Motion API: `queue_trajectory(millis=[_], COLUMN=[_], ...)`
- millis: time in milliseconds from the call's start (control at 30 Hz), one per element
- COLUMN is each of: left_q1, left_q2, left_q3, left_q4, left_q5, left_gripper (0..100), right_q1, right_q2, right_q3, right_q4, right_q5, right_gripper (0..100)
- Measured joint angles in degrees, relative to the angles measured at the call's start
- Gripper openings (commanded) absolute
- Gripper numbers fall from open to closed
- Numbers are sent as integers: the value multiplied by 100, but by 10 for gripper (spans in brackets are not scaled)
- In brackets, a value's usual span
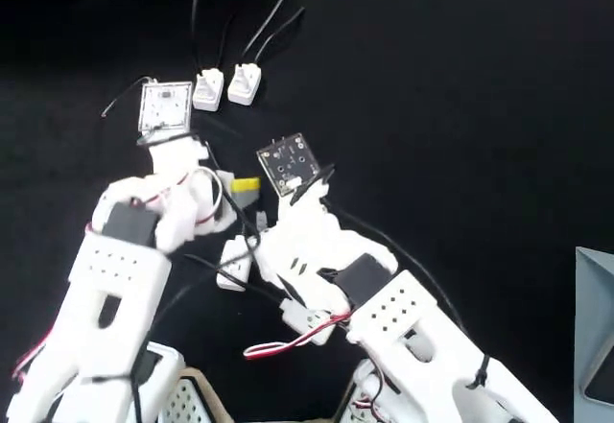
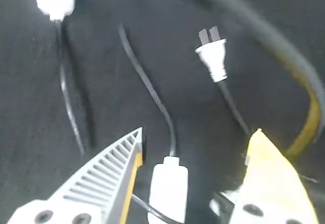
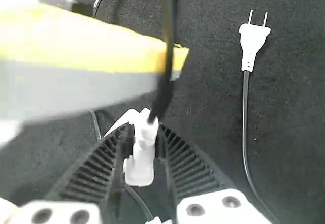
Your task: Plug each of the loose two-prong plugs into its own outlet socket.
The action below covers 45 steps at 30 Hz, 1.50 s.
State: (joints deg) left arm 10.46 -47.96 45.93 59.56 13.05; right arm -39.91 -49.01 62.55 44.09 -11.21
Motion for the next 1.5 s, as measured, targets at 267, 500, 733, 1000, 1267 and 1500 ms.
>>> queue_trajectory(millis=[267, 500, 733, 1000, 1267, 1500], left_q1=[457, 352, -738, -642, -598, -193], left_q2=[-1714, -2040, -2031, -1486, 941, 2374], left_q3=[879, 1090, 1099, 1319, 949, 158], left_q4=[26, 35, 53, 53, -88, -132], left_q5=[-949, -1169, -1143, -1433, -1670, -1670], left_gripper=[321, 322, 326, 327, 323, 321], right_q1=[0, -35, 501, 1468, 1908, 2462], right_q2=[0, 9, 9, 9, 9, 9], right_q3=[9, 18, 18, 9, 9, 9], right_q4=[0, 0, 0, 0, 0, 0], right_q5=[9, 26, 26, 44, 211, 484], right_gripper=[11, 11, 11, 11, 11, 11])
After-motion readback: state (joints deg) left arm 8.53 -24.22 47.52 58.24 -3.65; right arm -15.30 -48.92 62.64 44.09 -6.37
